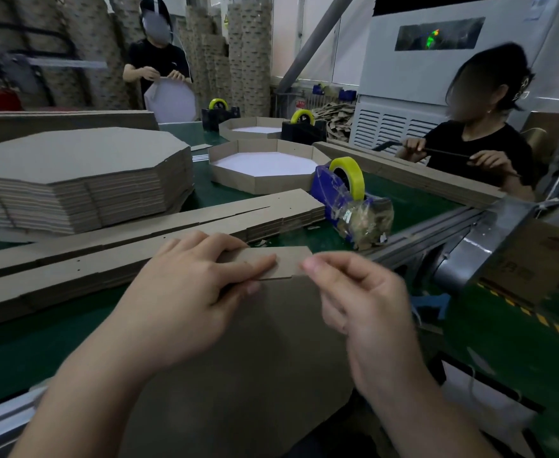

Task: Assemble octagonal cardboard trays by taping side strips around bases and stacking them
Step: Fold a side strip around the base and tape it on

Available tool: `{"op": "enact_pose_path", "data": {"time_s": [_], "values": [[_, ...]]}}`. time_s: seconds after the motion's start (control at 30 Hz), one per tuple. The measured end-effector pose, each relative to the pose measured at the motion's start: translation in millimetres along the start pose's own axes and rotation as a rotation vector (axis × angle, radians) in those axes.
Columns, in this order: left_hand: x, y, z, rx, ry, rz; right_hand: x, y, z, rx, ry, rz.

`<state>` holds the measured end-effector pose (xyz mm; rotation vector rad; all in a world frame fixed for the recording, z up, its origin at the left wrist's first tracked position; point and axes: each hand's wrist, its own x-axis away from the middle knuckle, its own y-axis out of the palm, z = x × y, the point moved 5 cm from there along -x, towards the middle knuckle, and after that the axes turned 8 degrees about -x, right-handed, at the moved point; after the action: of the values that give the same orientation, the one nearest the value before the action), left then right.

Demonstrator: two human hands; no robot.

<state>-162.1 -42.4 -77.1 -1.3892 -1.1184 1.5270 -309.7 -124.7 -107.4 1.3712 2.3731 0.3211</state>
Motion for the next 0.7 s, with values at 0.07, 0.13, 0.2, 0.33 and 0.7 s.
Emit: {"op": "enact_pose_path", "data": {"time_s": [0.07,0.13,0.2,0.33,0.7], "values": [[1.5,-0.6,-1.1,0.025,-0.014,0.016,9.7,13.5,20.0,-0.113,0.097,0.051],[3.8,-0.9,-1.6,0.036,-0.014,0.035,12.5,19.4,35.9,-0.186,0.174,0.122],[5.3,-0.5,-2.0,0.028,0.002,0.040,14.0,21.5,44.6,-0.219,0.215,0.184],[5.6,-0.8,1.1,0.016,0.052,0.032,15.9,23.0,50.2,-0.257,0.234,0.293],[7.8,-5.0,7.4,0.137,0.051,0.100,19.2,19.5,53.6,-0.236,0.274,0.296]]}}
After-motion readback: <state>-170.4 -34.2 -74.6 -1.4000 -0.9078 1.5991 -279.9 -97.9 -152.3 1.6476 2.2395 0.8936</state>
